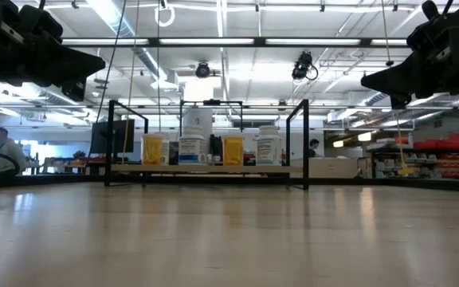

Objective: Pick and place medicine bottles onto shelf by color
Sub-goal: Return to Home Position

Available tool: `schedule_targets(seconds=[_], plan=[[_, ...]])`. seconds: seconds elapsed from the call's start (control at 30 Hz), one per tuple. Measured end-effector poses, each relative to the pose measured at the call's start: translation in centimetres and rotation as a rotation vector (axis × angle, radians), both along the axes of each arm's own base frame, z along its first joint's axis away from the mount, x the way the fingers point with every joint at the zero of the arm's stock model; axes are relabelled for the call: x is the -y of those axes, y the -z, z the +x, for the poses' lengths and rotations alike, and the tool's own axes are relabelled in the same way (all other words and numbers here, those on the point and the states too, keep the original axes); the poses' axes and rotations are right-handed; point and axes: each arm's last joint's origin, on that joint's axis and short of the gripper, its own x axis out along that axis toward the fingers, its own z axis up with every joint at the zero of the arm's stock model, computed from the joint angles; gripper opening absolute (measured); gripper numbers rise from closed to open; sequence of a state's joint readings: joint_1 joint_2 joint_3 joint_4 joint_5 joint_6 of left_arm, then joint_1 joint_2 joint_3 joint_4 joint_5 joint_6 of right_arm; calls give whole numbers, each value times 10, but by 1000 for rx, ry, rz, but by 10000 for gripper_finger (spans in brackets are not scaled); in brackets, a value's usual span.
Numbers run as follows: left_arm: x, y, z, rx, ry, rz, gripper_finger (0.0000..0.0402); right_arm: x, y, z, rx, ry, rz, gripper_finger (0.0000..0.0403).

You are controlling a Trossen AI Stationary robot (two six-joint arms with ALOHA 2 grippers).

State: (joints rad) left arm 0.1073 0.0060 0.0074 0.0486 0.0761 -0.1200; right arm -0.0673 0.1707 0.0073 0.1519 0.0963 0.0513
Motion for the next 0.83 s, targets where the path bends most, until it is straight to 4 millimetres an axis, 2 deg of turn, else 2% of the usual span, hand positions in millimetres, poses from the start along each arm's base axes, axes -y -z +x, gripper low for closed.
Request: schedule_targets(seconds=[0.83], plan=[[0,0,0,0,0,0,33,0,0,0,0,0,0,6]])
